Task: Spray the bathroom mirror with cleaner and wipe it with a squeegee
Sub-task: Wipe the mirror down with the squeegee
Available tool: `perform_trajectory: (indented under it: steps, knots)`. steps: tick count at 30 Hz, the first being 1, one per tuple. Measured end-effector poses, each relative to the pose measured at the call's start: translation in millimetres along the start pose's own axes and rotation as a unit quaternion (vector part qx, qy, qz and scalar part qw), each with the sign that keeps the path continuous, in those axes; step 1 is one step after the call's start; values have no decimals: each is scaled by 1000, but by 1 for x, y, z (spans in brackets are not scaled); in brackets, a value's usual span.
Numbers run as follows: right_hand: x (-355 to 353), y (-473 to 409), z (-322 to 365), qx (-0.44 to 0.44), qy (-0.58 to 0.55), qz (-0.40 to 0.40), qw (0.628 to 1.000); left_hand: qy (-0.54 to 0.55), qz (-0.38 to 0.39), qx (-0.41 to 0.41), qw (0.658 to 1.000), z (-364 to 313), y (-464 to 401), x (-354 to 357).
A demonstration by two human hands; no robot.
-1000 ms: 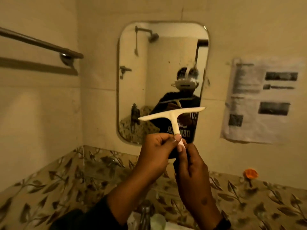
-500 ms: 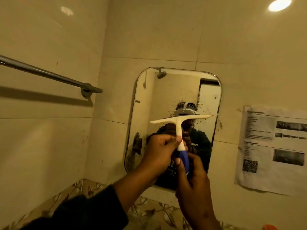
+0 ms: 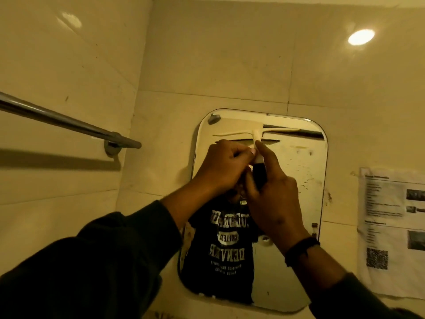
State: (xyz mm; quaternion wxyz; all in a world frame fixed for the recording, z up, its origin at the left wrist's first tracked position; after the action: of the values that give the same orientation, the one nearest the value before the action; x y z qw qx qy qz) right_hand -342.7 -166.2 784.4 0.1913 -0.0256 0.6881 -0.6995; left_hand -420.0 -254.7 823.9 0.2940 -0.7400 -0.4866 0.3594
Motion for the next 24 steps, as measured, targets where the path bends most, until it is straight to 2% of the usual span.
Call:
perform_trajectory:
  steps: [3,6,9,12,15,18,24]
  knots:
    - [8,-18,-5,-6,7,-13,1000,23,-61,40,997,10,-18,-20]
    - [13,-35,-9,-7,49,-28,998,42,-163,44,985,20,-41,-45]
    - [19,-54,-17,8,72,-1,997,44,-252,-2,967,38,-80,-64]
    - [27,-66,-20,9,98,25,995,30,-306,-59,950,53,-115,-74]
    - [36,-68,-16,-26,163,34,986,1,-302,-86,949,59,-133,-77]
    - [38,-71,-17,-15,211,30,977,19,-274,-98,956,66,-140,-75]
    - [48,-70,-28,-8,257,29,966,-11,-223,-56,973,77,-145,-78]
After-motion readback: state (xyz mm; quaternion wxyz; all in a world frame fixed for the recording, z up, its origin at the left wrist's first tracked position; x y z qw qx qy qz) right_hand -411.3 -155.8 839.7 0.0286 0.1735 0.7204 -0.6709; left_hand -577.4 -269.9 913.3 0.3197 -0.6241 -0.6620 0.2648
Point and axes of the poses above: each hand's wrist, its own y-axis away from the middle knuckle, its own x-axis out of the palm, z = x × y, the point moved 4 cm from there along -y, towards the middle knuckle, and after that the axes turned 11 degrees about -x, right-handed, at the moved point
